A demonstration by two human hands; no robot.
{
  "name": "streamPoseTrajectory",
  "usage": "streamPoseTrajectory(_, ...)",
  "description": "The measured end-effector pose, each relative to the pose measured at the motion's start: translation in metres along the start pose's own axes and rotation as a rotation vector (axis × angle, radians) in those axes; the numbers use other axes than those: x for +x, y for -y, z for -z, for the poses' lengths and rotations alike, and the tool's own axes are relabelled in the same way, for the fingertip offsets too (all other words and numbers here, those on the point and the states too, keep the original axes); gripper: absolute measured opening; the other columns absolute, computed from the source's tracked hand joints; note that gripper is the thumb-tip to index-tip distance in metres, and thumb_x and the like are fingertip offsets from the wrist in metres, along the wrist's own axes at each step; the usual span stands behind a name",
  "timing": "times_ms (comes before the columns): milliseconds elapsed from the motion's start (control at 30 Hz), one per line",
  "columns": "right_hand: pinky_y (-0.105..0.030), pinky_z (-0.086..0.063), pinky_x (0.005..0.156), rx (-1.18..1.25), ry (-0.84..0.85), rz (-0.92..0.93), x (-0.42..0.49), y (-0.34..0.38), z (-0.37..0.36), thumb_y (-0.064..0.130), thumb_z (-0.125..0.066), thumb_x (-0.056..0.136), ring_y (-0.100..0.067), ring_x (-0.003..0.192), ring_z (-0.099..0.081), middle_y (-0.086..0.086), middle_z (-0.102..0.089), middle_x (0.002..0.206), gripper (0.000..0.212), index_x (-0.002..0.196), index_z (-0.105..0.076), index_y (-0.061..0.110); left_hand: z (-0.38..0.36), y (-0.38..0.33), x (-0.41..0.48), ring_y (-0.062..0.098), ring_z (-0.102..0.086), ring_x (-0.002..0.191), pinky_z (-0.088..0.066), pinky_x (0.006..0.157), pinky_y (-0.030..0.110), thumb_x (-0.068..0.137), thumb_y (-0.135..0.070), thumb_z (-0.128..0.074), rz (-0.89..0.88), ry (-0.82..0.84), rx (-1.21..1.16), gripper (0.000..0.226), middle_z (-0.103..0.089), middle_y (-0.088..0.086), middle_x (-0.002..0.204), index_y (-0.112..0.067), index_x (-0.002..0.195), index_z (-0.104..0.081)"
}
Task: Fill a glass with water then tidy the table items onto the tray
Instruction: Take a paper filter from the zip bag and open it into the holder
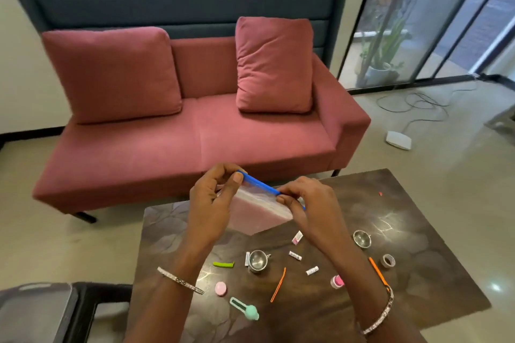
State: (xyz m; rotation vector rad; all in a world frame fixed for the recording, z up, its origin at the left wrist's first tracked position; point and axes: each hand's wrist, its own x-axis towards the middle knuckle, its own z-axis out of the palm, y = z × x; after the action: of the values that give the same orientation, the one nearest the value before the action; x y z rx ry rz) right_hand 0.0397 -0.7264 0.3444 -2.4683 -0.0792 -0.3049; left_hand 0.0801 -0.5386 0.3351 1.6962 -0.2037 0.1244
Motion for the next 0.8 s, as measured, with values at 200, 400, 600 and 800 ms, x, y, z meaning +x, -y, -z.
streamPoseTrajectory(200, -0.024, -0.048, 0.065, 0.262, 0.056, -0.100, 0.009, -0.019, 0.019, 0.018, -0.081, 0.074, -0.001, 0.066, -0.063, 0.010, -0.072, 0.071, 0.010, 0.080, -0.081, 0.026, -0.053, -0.019, -0.035, 0.008, -0.056, 0.085, -0.046, 0.076, 0.027, 0.084, -0.026, -0.069, 0.004, -0.584, 0.367, 0.013, -0.053, -0.012, 0.095, -0.024, 0.092, -0.059)
streamPoseTrajectory(400, -0.035, -0.051, 0.063, 0.668, 0.276, -0.160, 0.000, -0.030, 0.028, 0.016, -0.088, 0.068, -0.013, 0.063, -0.064, -0.008, -0.074, 0.066, 0.012, 0.071, -0.078, 0.011, -0.100, -0.019, -0.060, 0.011, -0.068, 0.072, -0.057, 0.072, 0.039, 0.082, -0.053, -0.066, 0.428, -0.376, -0.002, 0.033, -0.072, -0.002, 0.076, -0.020, 0.081, -0.066)
streamPoseTrajectory(600, -0.041, -0.053, 0.063, 0.709, 0.332, -0.174, -0.012, -0.036, 0.027, 0.027, -0.091, 0.064, -0.026, 0.061, -0.068, -0.007, -0.074, 0.065, 0.018, 0.070, -0.077, 0.015, -0.107, -0.013, -0.077, 0.020, -0.071, 0.069, -0.060, 0.063, 0.039, 0.086, -0.025, -0.059, 0.436, -0.541, -0.002, 0.016, -0.072, 0.000, 0.069, -0.023, 0.073, -0.068)
streamPoseTrajectory(800, -0.023, -0.045, 0.054, 0.523, 0.119, -0.082, -0.012, -0.049, 0.023, 0.009, -0.081, 0.070, -0.004, 0.054, -0.054, 0.003, -0.065, 0.066, 0.028, 0.079, -0.059, 0.024, -0.096, -0.013, -0.093, -0.003, -0.061, 0.058, -0.045, 0.057, 0.024, 0.075, -0.036, -0.065, 0.400, -0.731, 0.463, 0.015, -0.065, -0.016, 0.058, -0.027, 0.063, -0.064)
